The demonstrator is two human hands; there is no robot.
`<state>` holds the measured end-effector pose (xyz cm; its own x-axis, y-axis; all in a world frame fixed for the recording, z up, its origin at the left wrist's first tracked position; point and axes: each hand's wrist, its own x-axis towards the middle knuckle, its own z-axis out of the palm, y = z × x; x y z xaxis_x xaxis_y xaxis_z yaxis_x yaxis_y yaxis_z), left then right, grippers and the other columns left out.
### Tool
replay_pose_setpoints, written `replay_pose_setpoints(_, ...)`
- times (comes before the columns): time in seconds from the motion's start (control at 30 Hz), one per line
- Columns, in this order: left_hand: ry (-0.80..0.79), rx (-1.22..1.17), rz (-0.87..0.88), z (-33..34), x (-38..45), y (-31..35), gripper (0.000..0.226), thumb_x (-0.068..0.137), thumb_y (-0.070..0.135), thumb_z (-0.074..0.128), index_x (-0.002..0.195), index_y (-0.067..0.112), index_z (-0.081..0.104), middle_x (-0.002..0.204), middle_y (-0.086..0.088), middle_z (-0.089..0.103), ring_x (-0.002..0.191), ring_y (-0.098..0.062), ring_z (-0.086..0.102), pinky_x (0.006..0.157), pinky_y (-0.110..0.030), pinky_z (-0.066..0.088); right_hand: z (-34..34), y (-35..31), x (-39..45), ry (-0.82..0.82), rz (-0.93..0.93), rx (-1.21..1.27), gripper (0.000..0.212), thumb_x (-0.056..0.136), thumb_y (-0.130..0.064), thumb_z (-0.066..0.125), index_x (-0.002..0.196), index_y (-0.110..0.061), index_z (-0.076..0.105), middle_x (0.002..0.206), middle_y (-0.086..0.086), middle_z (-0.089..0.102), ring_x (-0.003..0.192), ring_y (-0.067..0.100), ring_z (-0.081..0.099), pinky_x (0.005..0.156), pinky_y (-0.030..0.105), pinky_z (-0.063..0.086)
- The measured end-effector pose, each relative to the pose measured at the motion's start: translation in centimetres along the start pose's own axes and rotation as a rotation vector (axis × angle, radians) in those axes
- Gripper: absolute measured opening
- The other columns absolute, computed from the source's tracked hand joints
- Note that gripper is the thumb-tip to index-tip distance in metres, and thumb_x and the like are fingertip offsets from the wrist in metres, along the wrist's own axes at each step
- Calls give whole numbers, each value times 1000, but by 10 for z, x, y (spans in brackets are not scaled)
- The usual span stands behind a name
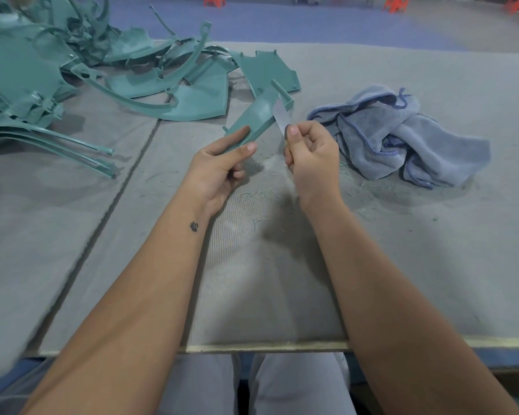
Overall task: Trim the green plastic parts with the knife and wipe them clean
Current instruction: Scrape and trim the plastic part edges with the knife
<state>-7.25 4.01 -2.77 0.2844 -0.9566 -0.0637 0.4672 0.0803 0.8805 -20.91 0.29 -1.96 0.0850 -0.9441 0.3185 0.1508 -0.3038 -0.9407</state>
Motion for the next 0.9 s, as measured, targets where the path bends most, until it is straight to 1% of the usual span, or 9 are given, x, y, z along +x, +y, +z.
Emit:
replay_pose_setpoints(0.1, -16, 9, -7, 0, 1, 1, 30, 78, 2, 71, 103, 19, 71, 63, 12, 65, 49, -2, 42, 49, -13, 39, 1, 0, -1, -23, 8, -2, 24, 98, -10, 50, 75, -15, 52, 54, 3, 44, 47, 7, 36, 48, 20, 32)
replay_pose_setpoints(0.23, -15, 38, -18, 1, 0, 2, 31, 80, -3, 69, 106, 14, 69, 65, 8, 67, 48, -2, 46, 51, -14, 40, 5, 0, -5, -152, 11, -75, 22, 96, -8, 54, 74, -12, 54, 52, 2, 46, 45, 9, 38, 47, 26, 32)
replay_pose_setpoints(0.37, -46, 42, -7, 1, -1, 2, 30, 84, -10, 62, 107, 8, 67, 62, 6, 66, 48, -2, 46, 49, -15, 38, 7, 2, -7, -223, 6, -205, 19, 95, -10, 57, 77, -7, 59, 53, 4, 45, 52, 22, 38, 52, 35, 33)
replay_pose_setpoints(0.5, -70, 63, -18, 2, -2, 2, 34, 85, -7, 62, 116, 7, 65, 64, 8, 67, 48, -1, 46, 48, -14, 37, 6, 4, -6, -165, -28, -222, 22, 94, -12, 57, 72, -13, 55, 54, 2, 46, 53, 19, 39, 54, 35, 34)
replay_pose_setpoints(0.57, -64, 74, -18, 2, -2, 2, 35, 85, -5, 64, 118, 9, 65, 63, 10, 65, 48, -1, 45, 49, -14, 37, 8, 5, -6, -143, -47, -217, 22, 94, -12, 57, 73, -11, 55, 55, 3, 47, 52, 18, 40, 53, 34, 34)
replay_pose_setpoints(0.63, -51, 65, -20, 0, 0, 2, 33, 83, -4, 66, 112, 12, 68, 61, 10, 64, 48, -2, 44, 49, -14, 37, 9, 6, -6, -112, -53, -196, 21, 95, -12, 56, 74, -11, 55, 55, 0, 47, 51, 14, 40, 52, 31, 34)
replay_pose_setpoints(0.7, -39, 32, -32, -2, 1, 2, 31, 81, -4, 67, 105, 16, 70, 61, 9, 62, 48, -3, 43, 49, -15, 38, 7, 5, -3, -27, -50, -132, 24, 96, -11, 53, 72, -16, 54, 54, -4, 45, 49, 9, 38, 50, 28, 32)
replay_pose_setpoints(0.77, -27, 8, -38, -3, 2, 1, 30, 80, -4, 69, 100, 17, 73, 64, 8, 64, 48, -3, 43, 49, -14, 40, 1, 4, 2, 37, -48, -71, 27, 97, -10, 51, 71, -18, 52, 53, -4, 42, 48, 8, 34, 48, 25, 29)
replay_pose_setpoints(0.9, -25, -10, -35, -3, 3, 0, 29, 80, -5, 68, 100, 17, 74, 71, 7, 69, 50, -3, 50, 49, -13, 42, -3, 5, 3, 24, -29, -35, 25, 97, -10, 51, 73, -16, 52, 53, 1, 42, 46, 9, 34, 46, 23, 30)
